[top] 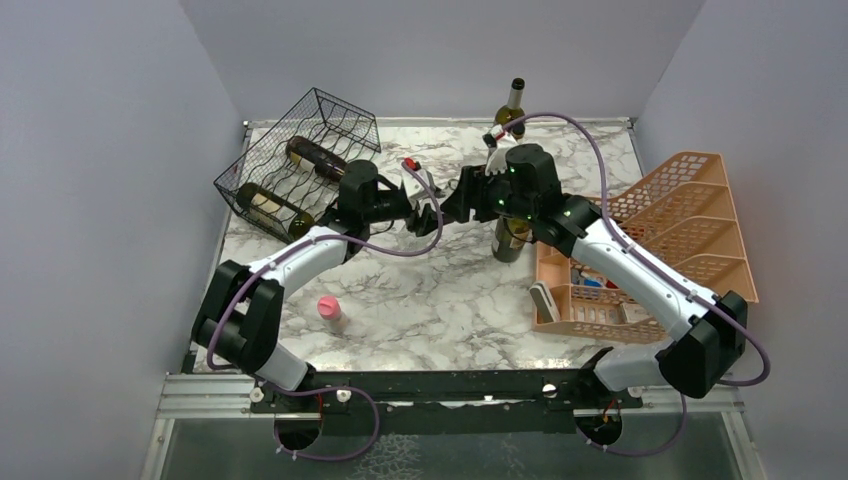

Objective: Take the wine bottle off the wine rack

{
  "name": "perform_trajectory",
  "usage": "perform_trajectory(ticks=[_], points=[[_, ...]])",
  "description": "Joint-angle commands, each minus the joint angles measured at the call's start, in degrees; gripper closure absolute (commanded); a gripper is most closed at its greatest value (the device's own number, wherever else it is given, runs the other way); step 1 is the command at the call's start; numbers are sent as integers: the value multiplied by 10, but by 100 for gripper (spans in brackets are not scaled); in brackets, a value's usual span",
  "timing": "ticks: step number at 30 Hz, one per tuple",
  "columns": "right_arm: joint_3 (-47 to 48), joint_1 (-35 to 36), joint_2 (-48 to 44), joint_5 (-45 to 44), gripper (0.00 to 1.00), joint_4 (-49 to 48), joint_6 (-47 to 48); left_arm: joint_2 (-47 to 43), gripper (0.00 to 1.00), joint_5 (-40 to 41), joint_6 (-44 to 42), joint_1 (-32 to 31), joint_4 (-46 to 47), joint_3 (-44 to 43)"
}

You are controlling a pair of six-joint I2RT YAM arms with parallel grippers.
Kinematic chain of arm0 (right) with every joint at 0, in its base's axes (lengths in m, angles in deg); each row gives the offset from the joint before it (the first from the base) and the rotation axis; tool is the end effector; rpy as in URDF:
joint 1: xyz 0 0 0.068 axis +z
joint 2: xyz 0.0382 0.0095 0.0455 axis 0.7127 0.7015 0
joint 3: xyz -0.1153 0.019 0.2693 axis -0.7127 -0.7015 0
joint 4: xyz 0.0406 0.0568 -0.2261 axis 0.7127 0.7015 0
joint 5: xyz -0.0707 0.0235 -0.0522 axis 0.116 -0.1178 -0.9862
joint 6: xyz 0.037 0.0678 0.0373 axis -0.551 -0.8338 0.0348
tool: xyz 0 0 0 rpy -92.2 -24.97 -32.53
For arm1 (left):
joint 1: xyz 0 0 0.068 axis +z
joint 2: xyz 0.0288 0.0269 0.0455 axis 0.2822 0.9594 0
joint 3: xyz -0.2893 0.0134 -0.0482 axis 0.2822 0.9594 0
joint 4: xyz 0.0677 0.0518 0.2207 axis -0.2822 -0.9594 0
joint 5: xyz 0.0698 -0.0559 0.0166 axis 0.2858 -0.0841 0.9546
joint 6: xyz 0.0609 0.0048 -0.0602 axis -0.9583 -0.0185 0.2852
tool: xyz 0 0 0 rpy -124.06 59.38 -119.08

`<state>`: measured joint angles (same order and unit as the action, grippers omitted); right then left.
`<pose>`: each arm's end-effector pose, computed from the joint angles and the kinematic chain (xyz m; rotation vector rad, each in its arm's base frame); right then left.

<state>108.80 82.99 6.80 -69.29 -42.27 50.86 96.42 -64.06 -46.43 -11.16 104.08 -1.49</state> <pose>0.2432 0.2010 0.3616 -0.3577 2.0923 0.8063 0.2786 -0.2080 0.3115 1.1692 1.2921 -0.8617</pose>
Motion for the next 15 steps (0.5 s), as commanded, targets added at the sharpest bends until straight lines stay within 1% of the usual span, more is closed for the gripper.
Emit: perform_trajectory(ticks=[1,3,9,10,12,15], points=[[7,3,11,-30,36,-74,-23,4,91,-33,33,0,44,-19],[8,3,15,-24,37,-91,-24,7,91,-35,38,2,44,-21],[28,3,50,-36,37,-96,-16,18,91,-48,55,10,47,-31],[31,3,56,-37,44,-100,-15,18,91,-47,57,10,46,-31],[38,3,68,-35,61,-99,-11,18,91,-48,60,12,48,-31],[40,3,75,-38,75,-104,-8,20,89,-41,69,18,49,-34]])
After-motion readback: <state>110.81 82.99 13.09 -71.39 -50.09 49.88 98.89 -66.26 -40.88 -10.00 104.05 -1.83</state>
